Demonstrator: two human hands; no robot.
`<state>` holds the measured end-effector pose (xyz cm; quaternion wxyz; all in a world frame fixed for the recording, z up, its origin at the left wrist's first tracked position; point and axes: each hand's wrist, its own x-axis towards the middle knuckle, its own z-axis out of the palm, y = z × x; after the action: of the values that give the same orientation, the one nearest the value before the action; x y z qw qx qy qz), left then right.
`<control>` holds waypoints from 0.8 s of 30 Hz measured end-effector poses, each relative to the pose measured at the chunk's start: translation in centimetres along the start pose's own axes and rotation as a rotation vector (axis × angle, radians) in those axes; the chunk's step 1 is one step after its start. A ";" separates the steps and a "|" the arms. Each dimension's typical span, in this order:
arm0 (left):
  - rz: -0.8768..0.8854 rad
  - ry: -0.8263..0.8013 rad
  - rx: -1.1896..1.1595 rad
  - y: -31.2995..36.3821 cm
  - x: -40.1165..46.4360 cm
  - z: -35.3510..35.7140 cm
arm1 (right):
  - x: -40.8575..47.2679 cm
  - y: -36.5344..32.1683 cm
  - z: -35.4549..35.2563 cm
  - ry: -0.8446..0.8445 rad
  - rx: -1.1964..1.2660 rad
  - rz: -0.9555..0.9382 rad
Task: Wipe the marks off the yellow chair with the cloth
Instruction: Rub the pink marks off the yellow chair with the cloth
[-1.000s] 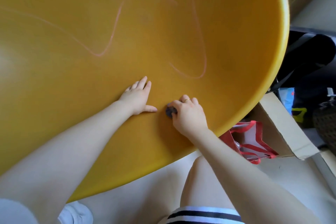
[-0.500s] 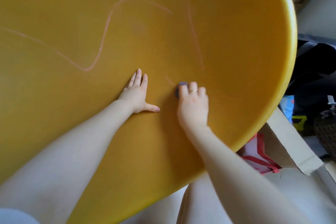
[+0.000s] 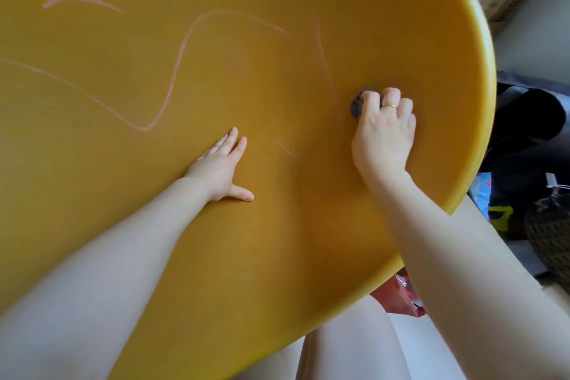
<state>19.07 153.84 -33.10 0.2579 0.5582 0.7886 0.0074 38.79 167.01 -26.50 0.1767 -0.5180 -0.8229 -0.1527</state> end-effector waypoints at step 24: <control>0.060 0.070 -0.020 -0.8 0.5 1.3 | 2.6 -9.5 6.7 -0.089 0.136 -0.406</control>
<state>18.83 153.63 -34.68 0.2356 0.5784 0.7798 0.0426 28.24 168.06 -31.93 0.1403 -0.3350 -0.9257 -0.1062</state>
